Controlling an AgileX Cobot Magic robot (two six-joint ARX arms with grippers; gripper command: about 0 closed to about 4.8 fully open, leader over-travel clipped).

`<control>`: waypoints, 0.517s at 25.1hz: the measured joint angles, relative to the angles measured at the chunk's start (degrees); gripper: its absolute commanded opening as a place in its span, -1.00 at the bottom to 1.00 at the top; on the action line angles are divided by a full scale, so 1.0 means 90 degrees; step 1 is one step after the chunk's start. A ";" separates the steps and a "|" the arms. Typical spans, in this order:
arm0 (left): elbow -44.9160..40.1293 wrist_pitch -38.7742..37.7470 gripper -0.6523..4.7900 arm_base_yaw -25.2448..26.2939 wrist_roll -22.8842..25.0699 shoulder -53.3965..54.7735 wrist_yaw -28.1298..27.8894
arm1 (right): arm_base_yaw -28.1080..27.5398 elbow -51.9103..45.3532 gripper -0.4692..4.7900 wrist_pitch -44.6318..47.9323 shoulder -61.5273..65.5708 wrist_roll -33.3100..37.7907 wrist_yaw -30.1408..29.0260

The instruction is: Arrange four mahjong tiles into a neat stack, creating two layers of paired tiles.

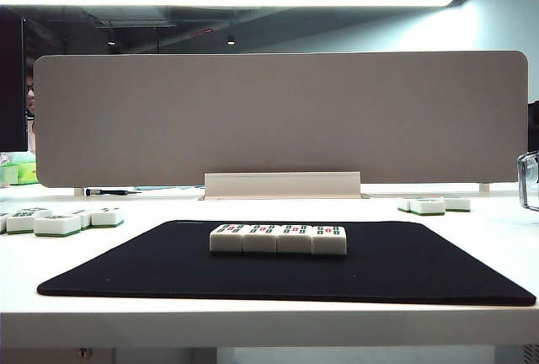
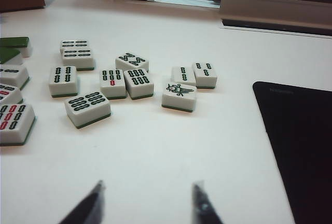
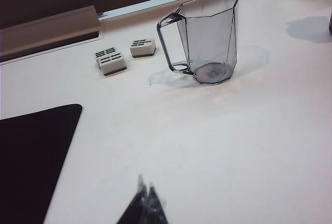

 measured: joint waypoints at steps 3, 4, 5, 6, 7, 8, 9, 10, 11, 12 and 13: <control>0.0000 0.0000 -0.24 0.0000 -0.0002 0.0000 0.0000 | 0.0000 0.0000 -0.82 0.0000 0.0000 0.0000 0.0000; 0.0000 0.0000 -0.24 0.0000 -0.0002 0.0000 0.0000 | 0.0000 0.0000 -0.82 0.0000 0.0000 0.0000 0.0000; 0.0000 0.0000 -0.24 0.0000 -0.0002 0.0000 0.0000 | 0.0002 0.0000 -0.82 0.0000 0.0000 0.0000 0.0000; 0.0000 0.0000 -0.24 0.0000 -0.0002 0.0000 0.0000 | 0.0000 0.0000 -0.83 0.0000 0.0000 0.0000 0.0000; 0.0000 0.0000 -0.24 0.0000 -0.0002 0.0000 0.0000 | 0.0000 0.0000 -0.82 0.0000 0.0000 0.0000 0.0000; 0.0000 0.0000 -0.24 0.0000 -0.0002 0.0000 0.0000 | 0.0000 0.0000 -0.83 0.0000 0.0000 0.0000 0.0000; 0.0000 0.0000 -0.24 0.0000 -0.0002 0.0000 0.0000 | 0.0000 0.0000 -0.82 0.0000 0.0000 0.0000 0.0000; 0.0000 0.0000 -0.26 0.0000 -0.0002 0.0000 0.0000 | 0.0000 0.0000 -0.83 0.0000 0.0000 0.0000 0.0000; 0.0000 0.0000 -0.36 0.0000 -0.0002 0.0000 0.0000 | 0.0000 0.0000 -0.82 0.0000 0.0000 0.0000 0.0000; 0.0000 0.0000 -0.36 0.0000 0.0000 0.0000 0.0000 | 0.0000 0.0000 -0.82 0.0002 0.0000 0.0000 0.0000; 0.0000 0.0000 -0.36 0.0000 -0.0002 0.0000 0.0000 | 0.0000 0.0000 -0.83 0.0005 0.0000 0.0000 0.0000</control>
